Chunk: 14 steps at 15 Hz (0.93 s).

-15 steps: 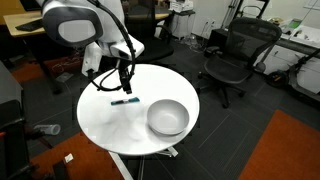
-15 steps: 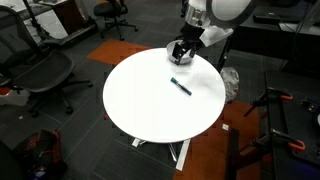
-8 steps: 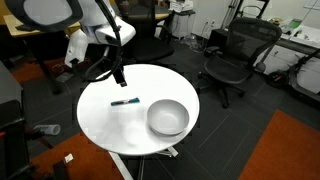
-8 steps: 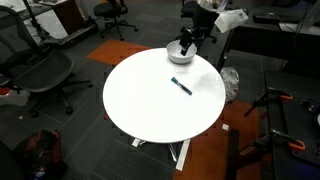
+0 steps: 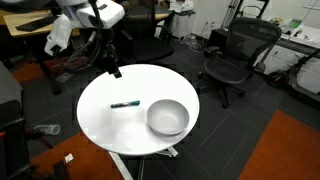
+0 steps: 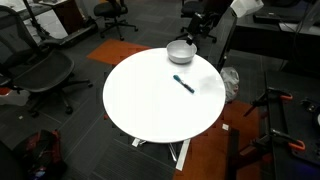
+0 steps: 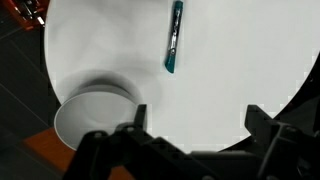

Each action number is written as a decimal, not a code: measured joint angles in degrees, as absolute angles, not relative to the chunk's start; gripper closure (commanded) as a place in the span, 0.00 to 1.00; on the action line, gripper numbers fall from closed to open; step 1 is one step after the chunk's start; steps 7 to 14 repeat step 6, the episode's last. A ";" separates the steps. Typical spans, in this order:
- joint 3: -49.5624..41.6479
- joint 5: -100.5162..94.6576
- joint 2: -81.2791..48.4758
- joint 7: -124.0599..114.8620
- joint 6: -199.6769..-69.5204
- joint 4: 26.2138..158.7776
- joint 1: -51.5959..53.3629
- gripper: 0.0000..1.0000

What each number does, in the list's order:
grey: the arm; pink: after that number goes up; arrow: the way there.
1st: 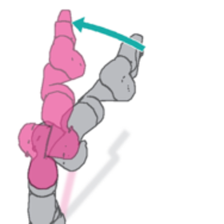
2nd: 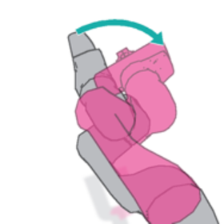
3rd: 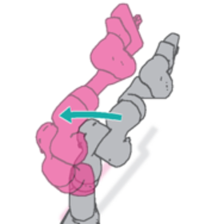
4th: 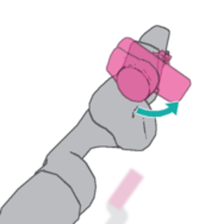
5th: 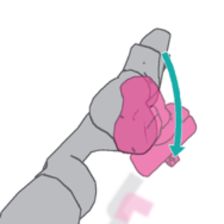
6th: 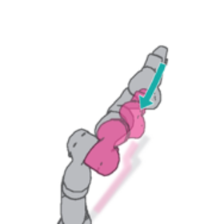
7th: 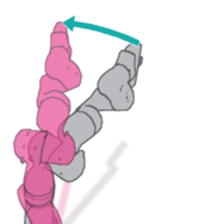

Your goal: Take the green marker out of the grey bowl

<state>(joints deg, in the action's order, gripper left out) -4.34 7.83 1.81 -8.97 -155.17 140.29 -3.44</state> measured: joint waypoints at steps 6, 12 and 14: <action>-4.37 7.82 5.34 -8.95 -154.46 141.74 -3.44 0.00; -4.37 7.82 5.34 -8.95 -154.46 141.74 -3.44 0.00; -4.37 7.82 5.34 -8.95 -154.46 141.74 -3.44 0.00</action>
